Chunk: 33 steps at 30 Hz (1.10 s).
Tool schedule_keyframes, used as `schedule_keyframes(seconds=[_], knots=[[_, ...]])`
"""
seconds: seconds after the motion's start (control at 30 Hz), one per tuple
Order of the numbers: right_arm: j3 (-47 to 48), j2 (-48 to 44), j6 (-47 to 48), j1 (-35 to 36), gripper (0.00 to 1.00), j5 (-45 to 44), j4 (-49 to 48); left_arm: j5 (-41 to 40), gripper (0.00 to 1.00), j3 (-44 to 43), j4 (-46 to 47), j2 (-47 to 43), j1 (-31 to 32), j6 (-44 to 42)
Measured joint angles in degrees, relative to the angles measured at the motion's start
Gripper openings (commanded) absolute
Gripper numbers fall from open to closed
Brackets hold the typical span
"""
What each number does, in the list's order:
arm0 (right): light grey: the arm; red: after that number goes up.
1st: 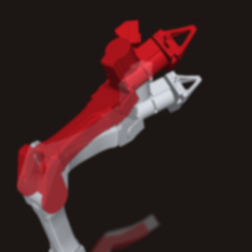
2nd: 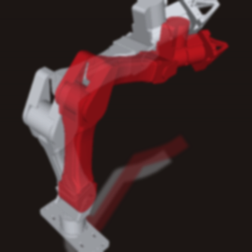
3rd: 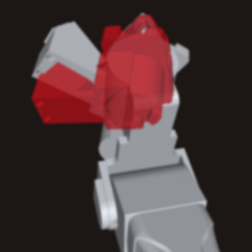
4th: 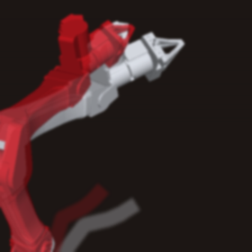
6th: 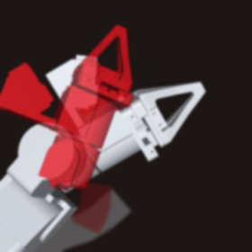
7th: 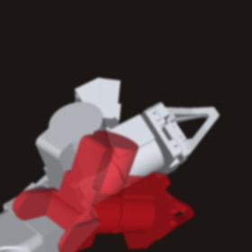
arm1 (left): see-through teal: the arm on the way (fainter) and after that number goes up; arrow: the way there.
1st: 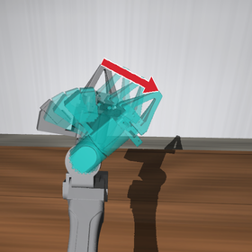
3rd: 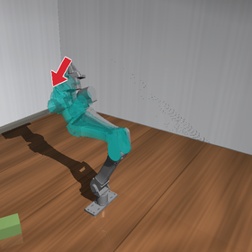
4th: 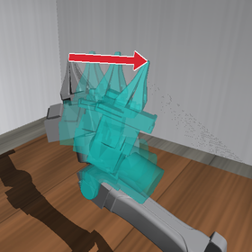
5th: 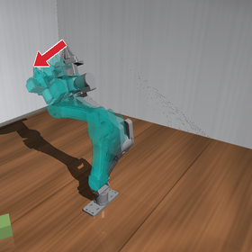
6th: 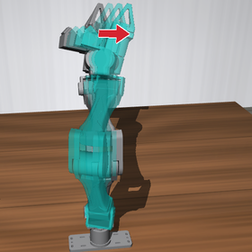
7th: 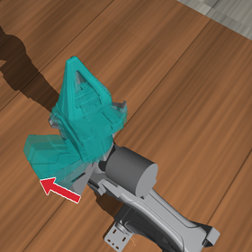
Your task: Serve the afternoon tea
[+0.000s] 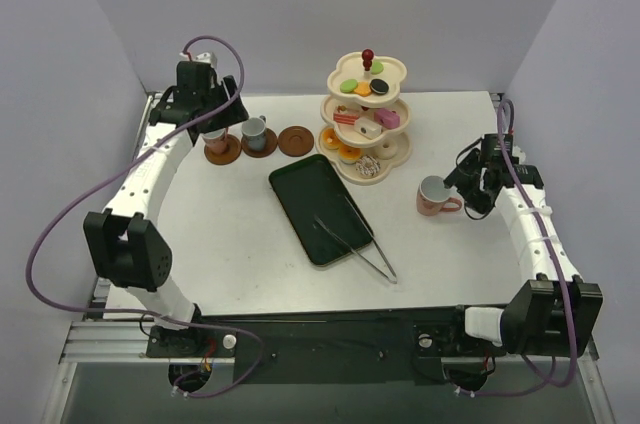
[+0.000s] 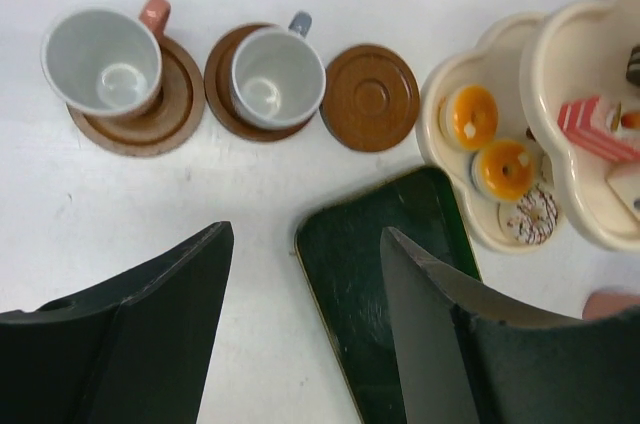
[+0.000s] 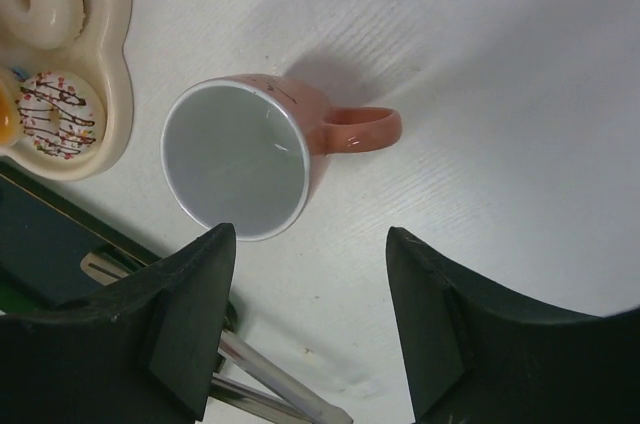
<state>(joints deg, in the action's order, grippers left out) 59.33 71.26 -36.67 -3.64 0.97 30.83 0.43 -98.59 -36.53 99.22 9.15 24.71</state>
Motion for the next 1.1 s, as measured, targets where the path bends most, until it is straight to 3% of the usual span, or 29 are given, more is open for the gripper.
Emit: schedule_keyframes(seconds=[0.17, 0.37, 0.53, 0.63, 0.77, 0.97, 1.1], knots=[[-1.01, 4.24, -2.69, 0.35, 0.53, 2.95, -1.53, -1.16, 0.71, 12.83, 2.97, -9.99, 2.03, 1.2], [-3.17, 6.45, -4.07, 1.14, 0.47, 2.93, -2.95, -1.81, 0.71, 21.7, 3.74, -16.61, 2.12, 2.82], [-3.37, 9.81, -3.91, 2.64, 0.24, 2.25, -4.87, -1.97, 0.71, 25.97, 3.39, -21.2, 2.32, 3.34], [-3.43, 11.13, -3.56, 4.2, 0.01, 0.92, -5.7, -1.97, 0.71, 26.82, 3.28, -23.37, 2.49, 2.89], [-3.52, 11.1, -0.83, 4.9, 0.0, 1.01, -5.99, -1.75, 0.71, 27.54, 3.06, -25.7, 3.15, 0.98], [-3.04, 8.28, 10.43, 6.78, 0.0, 3.82, -4.98, 2.93, 0.7, 27.85, 2.38, -26.53, 6.27, -2.6], [2.29, 5.84, 17.79, 12.44, 0.0, 7.13, -1.57, 6.6, 0.69, 27.85, 2.32, -26.53, 10.78, -3.15]])
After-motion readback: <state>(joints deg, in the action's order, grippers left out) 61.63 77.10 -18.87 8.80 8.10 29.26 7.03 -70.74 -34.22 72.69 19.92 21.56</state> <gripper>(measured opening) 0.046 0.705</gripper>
